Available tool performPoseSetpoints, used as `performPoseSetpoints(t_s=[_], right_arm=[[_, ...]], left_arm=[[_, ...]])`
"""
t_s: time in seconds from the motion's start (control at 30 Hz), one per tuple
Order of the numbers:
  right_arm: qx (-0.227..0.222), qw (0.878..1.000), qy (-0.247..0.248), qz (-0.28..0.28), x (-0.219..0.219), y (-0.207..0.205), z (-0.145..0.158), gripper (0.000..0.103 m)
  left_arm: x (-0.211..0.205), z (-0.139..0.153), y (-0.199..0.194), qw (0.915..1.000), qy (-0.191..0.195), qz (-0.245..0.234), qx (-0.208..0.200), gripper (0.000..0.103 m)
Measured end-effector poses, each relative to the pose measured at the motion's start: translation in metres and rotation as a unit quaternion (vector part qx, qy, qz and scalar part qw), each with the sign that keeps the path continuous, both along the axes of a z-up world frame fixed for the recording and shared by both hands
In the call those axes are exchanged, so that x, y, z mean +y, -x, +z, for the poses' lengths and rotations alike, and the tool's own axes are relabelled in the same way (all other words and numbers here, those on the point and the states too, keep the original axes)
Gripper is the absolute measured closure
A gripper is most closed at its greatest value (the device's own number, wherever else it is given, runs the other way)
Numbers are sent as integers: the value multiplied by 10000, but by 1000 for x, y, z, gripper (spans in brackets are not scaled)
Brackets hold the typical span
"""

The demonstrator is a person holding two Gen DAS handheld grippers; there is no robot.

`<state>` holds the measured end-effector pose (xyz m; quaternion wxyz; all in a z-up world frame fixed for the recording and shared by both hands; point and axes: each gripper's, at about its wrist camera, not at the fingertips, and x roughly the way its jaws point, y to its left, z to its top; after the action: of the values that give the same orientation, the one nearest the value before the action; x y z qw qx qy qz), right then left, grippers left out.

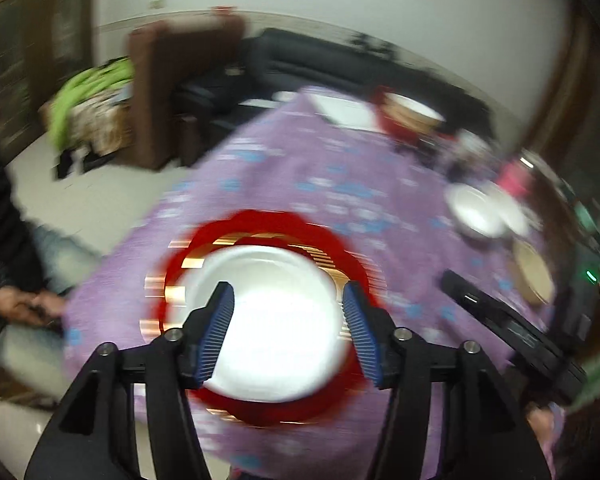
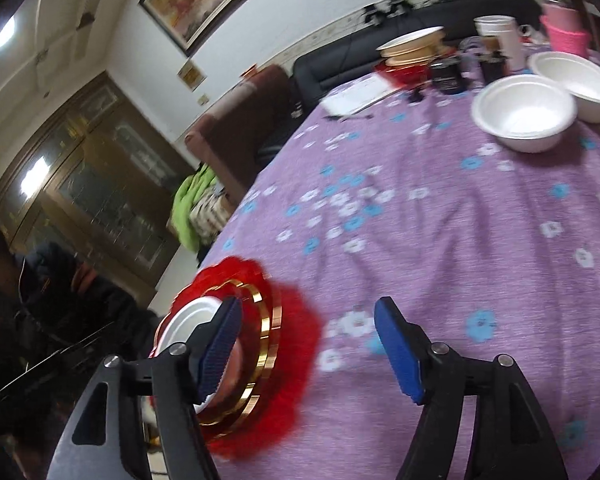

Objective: Organize plates and bowls
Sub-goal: 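Move both grippers to the rim of the beige plastic bowl and close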

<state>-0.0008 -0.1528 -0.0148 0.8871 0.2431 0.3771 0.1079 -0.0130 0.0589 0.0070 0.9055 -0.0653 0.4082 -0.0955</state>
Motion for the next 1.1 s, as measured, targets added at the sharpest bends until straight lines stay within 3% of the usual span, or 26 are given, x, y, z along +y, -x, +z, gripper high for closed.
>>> performPoseSetpoints(t_s=[0.17, 0.27, 0.37, 0.43, 0.47, 0.63, 0.77, 0.83, 1.0, 1.1], right_arm=[[-162, 9976, 6, -669, -50, 17, -3, 25], [-538, 9898, 381, -1264, -83, 34, 3, 22], [-915, 9793, 744, -1643, -110, 49, 13, 12], [-1083, 9735, 838, -1830, -127, 61, 16, 0], [-1144, 9708, 837, -1937, -142, 70, 17, 0], [-894, 9683, 989, -2113, -204, 100, 26, 0], [-617, 9672, 993, -2256, -265, 118, 45, 1], [-475, 9664, 834, -2384, -298, 121, 61, 1], [-198, 9699, 774, -2302, -352, 105, 94, 1], [-11, 9720, 470, -2301, -374, 84, 88, 1]], left_arm=[[-84, -22, 5, 9933, -94, -1128, 230, 47], [-126, -43, 7, 9850, -222, -1641, 492, 47], [-148, -50, 6, 9828, -343, -1735, 536, 47], [-156, -49, 3, 9826, -394, -1740, 511, 47], [-161, -47, 1, 9824, -455, -1749, 472, 47], [-197, -40, -13, 9763, -553, -1999, 620, 47], [-237, -23, -40, 9616, -114, -2398, 1327, 47], [-256, -8, -53, 9589, 8, -2437, 1451, 47], [-307, 22, -76, 9615, -99, -2371, 1386, 47], [-335, 23, -90, 9638, 32, -2243, 1438, 47]])
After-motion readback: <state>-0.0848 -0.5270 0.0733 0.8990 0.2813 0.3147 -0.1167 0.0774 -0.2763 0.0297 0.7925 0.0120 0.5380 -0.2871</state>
